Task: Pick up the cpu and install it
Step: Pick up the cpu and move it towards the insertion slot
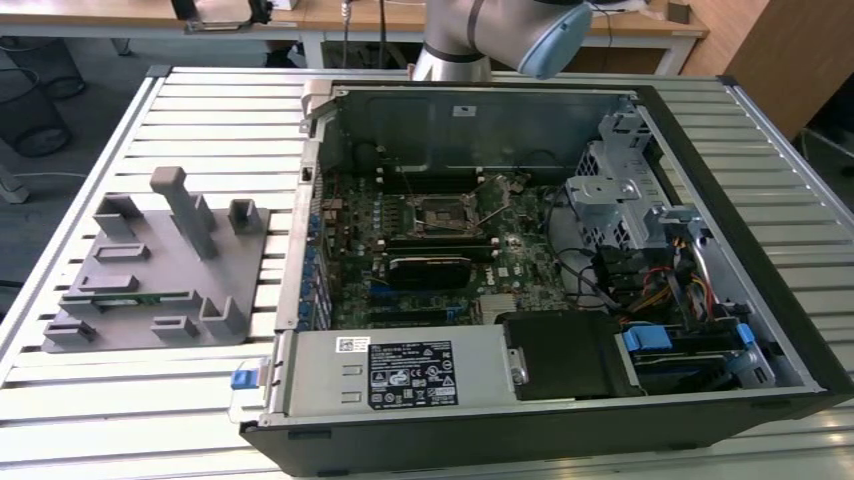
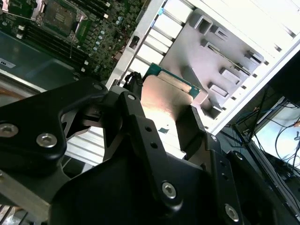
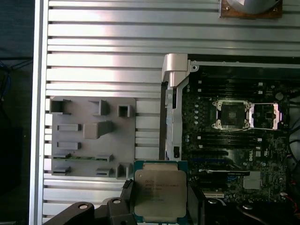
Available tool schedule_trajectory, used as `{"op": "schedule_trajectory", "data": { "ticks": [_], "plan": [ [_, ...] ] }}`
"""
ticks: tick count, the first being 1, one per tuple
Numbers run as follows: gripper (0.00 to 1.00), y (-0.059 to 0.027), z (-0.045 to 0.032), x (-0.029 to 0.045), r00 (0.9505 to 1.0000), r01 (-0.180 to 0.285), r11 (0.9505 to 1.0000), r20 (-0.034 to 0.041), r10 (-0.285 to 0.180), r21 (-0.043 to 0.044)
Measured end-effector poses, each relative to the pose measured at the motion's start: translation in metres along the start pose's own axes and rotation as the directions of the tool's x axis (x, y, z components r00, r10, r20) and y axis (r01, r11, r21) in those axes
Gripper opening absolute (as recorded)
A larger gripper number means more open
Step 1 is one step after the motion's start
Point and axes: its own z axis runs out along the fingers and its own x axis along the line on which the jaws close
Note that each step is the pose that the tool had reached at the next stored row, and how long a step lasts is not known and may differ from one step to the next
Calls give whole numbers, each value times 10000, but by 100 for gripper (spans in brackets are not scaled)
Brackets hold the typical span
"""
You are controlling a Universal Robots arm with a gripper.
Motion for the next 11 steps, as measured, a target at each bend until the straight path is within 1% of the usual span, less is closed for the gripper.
{"op": "schedule_trajectory", "data": {
  "ticks": [6,11],
  "plan": [
    [54,1,18,-13,10000,-1,10000,1,1,-1],
    [54,2,30,-46,10000,0,10000,-1,0,0]
  ]
}}
